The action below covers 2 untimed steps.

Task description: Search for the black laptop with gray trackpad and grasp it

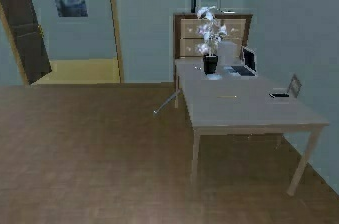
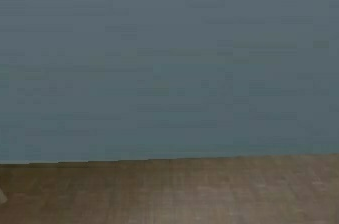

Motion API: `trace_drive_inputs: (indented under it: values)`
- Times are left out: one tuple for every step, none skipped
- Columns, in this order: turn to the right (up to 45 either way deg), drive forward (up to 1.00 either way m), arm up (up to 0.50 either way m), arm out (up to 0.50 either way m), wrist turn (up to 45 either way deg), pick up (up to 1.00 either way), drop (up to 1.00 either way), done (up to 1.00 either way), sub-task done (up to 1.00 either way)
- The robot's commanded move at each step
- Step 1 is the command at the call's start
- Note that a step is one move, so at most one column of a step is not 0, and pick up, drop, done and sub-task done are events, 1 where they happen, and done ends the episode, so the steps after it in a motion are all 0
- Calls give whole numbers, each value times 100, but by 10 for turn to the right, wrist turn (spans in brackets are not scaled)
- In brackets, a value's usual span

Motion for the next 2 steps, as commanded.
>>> trace_drive_inputs:
  values:
    - [0, 25, 0, 0, 0, 0, 0, 0, 0]
    - [-450, 0, 0, 0, 0, 0, 0, 0, 0]
